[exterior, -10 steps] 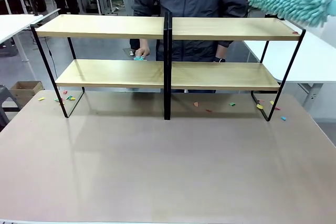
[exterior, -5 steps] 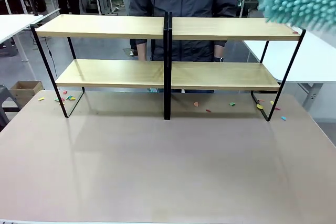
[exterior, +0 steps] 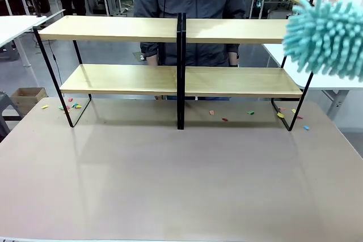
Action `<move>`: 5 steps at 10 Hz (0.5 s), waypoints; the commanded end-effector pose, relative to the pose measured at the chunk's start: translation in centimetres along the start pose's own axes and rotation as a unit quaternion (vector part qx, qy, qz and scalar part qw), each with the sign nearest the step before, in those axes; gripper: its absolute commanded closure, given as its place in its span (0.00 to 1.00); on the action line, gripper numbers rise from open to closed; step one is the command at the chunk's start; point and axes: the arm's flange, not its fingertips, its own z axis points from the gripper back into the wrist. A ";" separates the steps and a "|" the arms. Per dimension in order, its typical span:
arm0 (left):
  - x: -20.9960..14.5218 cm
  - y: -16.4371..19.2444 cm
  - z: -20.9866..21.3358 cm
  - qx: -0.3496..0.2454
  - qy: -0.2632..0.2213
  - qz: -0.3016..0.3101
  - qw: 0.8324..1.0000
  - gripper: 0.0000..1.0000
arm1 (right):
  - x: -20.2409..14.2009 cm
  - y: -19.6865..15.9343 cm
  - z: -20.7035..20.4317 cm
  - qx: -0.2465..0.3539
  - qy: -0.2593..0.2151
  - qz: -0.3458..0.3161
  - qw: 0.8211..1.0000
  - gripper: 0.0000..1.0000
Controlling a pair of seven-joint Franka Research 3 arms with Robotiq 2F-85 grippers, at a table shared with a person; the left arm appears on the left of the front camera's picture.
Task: Clean the shelves.
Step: Clean another randomly selected level of the Shelf with the Duster.
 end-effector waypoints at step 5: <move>0.0 -0.1 0.2 0.006 0.001 0.001 1.000 0.00 | 0.8 -0.2 -0.3 -0.004 0.002 -0.023 1.000 0.88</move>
